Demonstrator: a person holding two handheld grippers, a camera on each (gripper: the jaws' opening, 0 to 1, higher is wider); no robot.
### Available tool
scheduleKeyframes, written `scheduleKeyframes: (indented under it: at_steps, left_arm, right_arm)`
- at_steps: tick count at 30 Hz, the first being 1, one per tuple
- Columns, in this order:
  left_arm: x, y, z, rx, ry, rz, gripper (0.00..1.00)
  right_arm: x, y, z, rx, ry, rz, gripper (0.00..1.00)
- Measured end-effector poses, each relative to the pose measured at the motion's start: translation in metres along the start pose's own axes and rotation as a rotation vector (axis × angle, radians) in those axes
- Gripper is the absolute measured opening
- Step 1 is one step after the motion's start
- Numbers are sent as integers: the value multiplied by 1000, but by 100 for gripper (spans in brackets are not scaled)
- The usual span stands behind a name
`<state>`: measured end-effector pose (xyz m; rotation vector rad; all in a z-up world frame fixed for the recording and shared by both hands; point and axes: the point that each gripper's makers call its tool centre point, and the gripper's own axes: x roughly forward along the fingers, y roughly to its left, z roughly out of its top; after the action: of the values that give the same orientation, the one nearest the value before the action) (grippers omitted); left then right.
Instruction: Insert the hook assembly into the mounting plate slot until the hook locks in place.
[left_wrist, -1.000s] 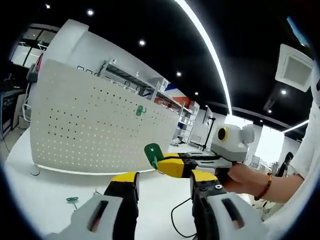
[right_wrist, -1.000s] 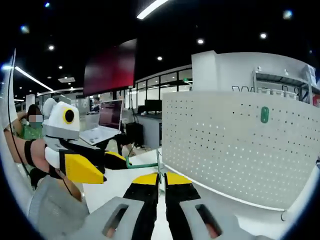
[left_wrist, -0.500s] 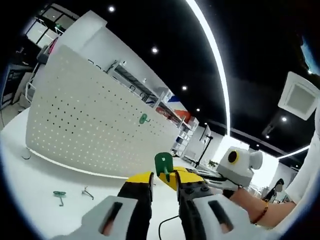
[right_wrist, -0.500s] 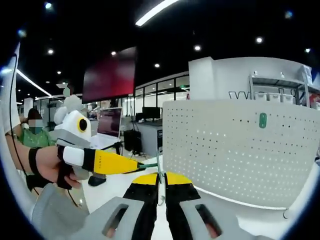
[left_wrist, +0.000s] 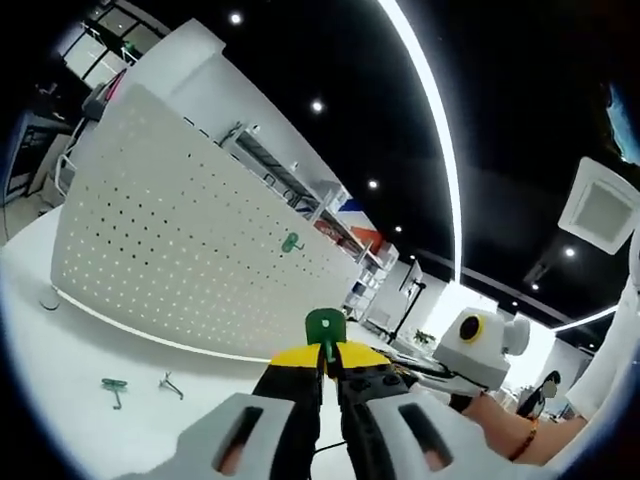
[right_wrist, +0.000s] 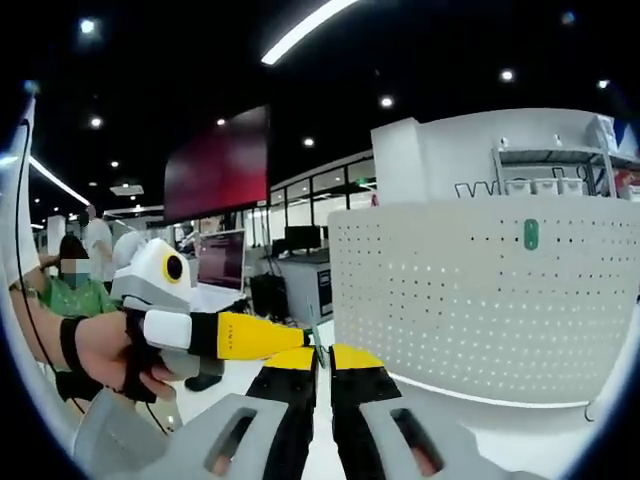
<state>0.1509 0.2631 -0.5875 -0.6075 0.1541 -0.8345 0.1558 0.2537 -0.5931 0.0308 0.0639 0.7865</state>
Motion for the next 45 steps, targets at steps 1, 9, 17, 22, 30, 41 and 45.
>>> scheduleKeyframes:
  at_steps: [1,9,17,22,30,41,45]
  left_arm:
    - [0,1,0,0,-3,6,5]
    - [0,-1,0,36,-7,26,7]
    - [1,-6,5,45,-31,9,10]
    - [5,-4,1,60,-18,28,3]
    - [9,-3,3,51,-29,43,7]
    - [18,-6,4,124,-23,65,4]
    - [24,-7,8,187,-23,75,4]
  right_arm:
    - [0,0,0,23,-8,-8,3]
    - [-1,-9,3,126,-71,-58,2]
    - [0,-7,-1,138,-64,-62,2]
    - [0,-4,0,156,-78,-39,2]
    - [-3,-5,-2,164,-72,-37,2]
    - [-5,-11,0,127,-74,-38,3]
    - [-8,-17,0,103,-59,-45,4]
